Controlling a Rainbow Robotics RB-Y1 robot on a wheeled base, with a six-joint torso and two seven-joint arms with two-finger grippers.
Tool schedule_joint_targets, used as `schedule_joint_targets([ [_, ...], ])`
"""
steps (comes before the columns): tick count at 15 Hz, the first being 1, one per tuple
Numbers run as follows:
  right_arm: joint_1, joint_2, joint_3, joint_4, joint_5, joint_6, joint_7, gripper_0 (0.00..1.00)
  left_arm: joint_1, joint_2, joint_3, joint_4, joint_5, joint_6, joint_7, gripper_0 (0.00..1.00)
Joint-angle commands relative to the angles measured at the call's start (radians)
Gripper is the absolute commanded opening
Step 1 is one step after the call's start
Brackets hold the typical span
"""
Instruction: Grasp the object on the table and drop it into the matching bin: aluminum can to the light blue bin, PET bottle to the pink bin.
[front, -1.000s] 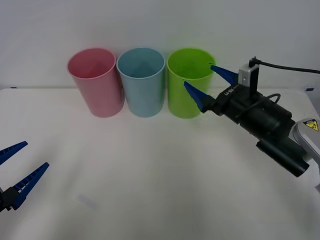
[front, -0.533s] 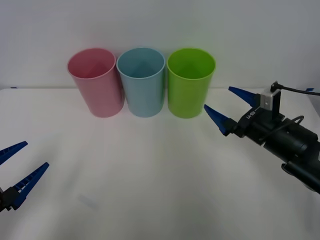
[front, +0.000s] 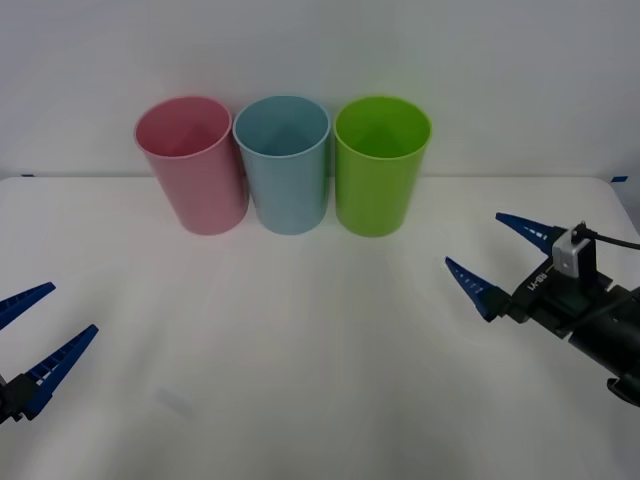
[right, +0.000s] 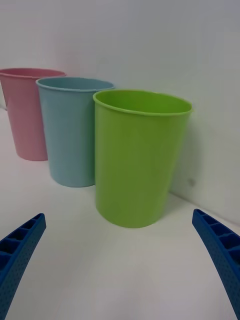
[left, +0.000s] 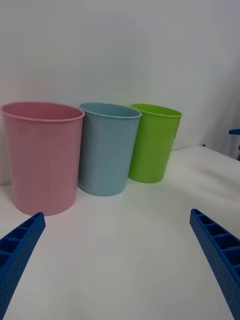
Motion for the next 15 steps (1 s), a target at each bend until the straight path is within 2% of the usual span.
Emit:
schedule_joint_targets([
  [1, 0.062, 0.009, -0.057, 0.000, 0.000, -0.087, 0.008, 1.00, 0.000, 0.000, 0.000, 0.000, 0.000, 0.000, 0.000, 1.00],
  [8, 0.205, 0.046, -0.221, 0.000, 0.000, -0.327, 0.008, 1.00, 0.000, 0.000, 0.000, 0.000, 0.000, 0.000, 0.000, 1.00],
  [15, 0.305, 0.113, -0.363, 0.003, 0.000, -0.489, 0.008, 1.00, 0.000, 0.000, 0.000, 0.000, 0.000, 0.000, 0.000, 1.00],
])
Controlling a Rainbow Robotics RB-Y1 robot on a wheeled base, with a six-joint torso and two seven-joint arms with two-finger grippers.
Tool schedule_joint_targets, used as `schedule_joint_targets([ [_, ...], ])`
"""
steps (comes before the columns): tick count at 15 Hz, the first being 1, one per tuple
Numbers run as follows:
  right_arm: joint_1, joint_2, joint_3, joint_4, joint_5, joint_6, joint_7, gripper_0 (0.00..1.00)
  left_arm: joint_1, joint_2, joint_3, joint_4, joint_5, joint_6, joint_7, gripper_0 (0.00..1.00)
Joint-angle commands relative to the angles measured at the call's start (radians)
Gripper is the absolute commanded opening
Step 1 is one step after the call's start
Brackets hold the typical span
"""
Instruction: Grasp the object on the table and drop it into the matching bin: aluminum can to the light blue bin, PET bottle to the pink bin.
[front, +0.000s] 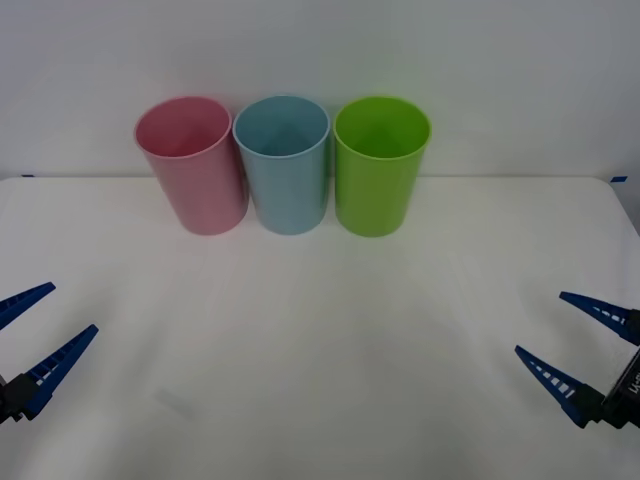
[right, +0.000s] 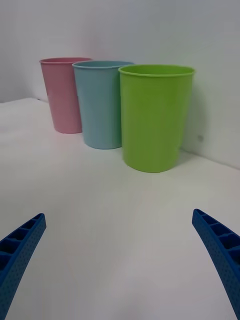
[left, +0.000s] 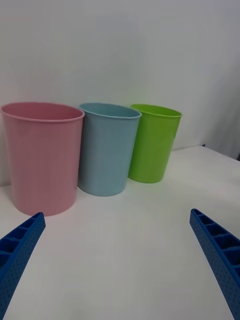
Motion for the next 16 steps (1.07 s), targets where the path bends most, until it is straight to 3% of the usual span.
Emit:
schedule_joint_targets([
  [1, 0.027, 0.032, -0.043, 0.000, -0.002, -0.050, 0.000, 1.00, 0.000, 0.000, 0.000, 0.000, 0.000, 0.000, 0.000, 1.00],
  [8, 0.110, 0.041, -0.088, 0.000, -0.057, -0.113, 0.001, 1.00, 0.000, 0.000, 0.000, 0.000, 0.000, 0.000, 0.000, 1.00],
  [16, 0.138, 0.041, -0.097, 0.000, -0.066, -0.116, 0.006, 1.00, 0.000, 0.000, 0.000, 0.000, 0.000, 0.000, 0.000, 1.00],
])
